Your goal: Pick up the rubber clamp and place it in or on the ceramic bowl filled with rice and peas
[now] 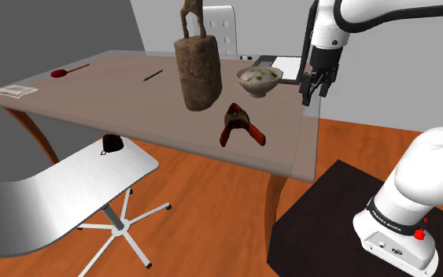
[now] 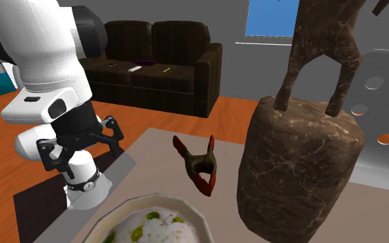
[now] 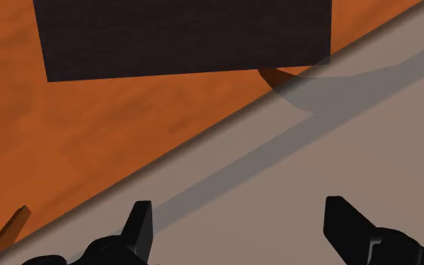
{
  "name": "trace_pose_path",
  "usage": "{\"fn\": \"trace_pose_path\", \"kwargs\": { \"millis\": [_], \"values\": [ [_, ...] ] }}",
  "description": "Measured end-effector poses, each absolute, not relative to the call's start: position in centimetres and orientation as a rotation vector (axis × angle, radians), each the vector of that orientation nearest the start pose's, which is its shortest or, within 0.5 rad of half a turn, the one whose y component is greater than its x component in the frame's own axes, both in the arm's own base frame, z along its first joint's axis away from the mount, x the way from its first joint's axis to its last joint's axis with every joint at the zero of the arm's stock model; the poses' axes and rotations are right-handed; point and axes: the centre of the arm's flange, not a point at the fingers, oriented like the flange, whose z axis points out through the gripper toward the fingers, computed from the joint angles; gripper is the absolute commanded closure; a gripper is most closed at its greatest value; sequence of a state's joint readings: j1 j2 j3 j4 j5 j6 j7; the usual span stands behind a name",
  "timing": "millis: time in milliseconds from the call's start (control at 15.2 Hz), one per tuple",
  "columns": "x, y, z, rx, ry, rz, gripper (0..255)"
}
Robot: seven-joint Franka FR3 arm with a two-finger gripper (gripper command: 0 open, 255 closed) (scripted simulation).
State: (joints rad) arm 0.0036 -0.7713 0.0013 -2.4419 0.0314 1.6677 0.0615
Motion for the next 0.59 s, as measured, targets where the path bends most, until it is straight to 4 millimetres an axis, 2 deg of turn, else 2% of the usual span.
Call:
{"fn": "trace_pose_path", "kwargs": {
  "millis": [132,396,594],
  "values": [
    [32.0,1.0,55.4,-3.111,0.093,0.005,0],
    [33.9,5.0,55.8,-3.121,0.093,0.001,0],
    [35.8,9.1,55.7,-3.129,0.091,-0.002,0]
  ]
}}
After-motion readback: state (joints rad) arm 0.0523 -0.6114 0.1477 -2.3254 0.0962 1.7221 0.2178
